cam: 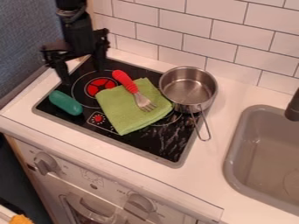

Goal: Move the green object into the silver pot

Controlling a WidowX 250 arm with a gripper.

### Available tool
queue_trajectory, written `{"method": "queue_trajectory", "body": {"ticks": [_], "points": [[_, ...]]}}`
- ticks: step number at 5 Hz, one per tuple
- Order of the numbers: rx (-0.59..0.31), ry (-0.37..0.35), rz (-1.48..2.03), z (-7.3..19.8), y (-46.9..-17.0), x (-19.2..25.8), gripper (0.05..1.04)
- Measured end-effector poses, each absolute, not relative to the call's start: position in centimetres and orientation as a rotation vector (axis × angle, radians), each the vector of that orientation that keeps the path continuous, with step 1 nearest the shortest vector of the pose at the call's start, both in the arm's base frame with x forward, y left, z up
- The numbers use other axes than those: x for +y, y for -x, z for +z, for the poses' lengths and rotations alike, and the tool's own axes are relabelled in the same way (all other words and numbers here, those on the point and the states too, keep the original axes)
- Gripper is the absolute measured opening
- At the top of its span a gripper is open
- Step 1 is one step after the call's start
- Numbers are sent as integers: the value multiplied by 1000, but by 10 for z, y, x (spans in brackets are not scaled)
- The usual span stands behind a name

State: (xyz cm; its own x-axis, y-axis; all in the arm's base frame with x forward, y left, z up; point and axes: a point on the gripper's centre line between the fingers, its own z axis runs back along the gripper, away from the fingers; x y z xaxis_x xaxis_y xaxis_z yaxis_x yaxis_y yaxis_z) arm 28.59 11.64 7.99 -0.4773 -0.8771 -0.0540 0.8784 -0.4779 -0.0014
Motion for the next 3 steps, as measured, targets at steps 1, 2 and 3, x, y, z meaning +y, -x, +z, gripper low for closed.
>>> {"method": "queue_trajectory", "body": {"ticks": [1, 2, 3], "points": [[38, -68, -2030, 74, -280, 124, 999], [36, -58, -1964, 59, -270, 132, 999], [-14, -49, -1925, 42, -269, 134, 999]]}}
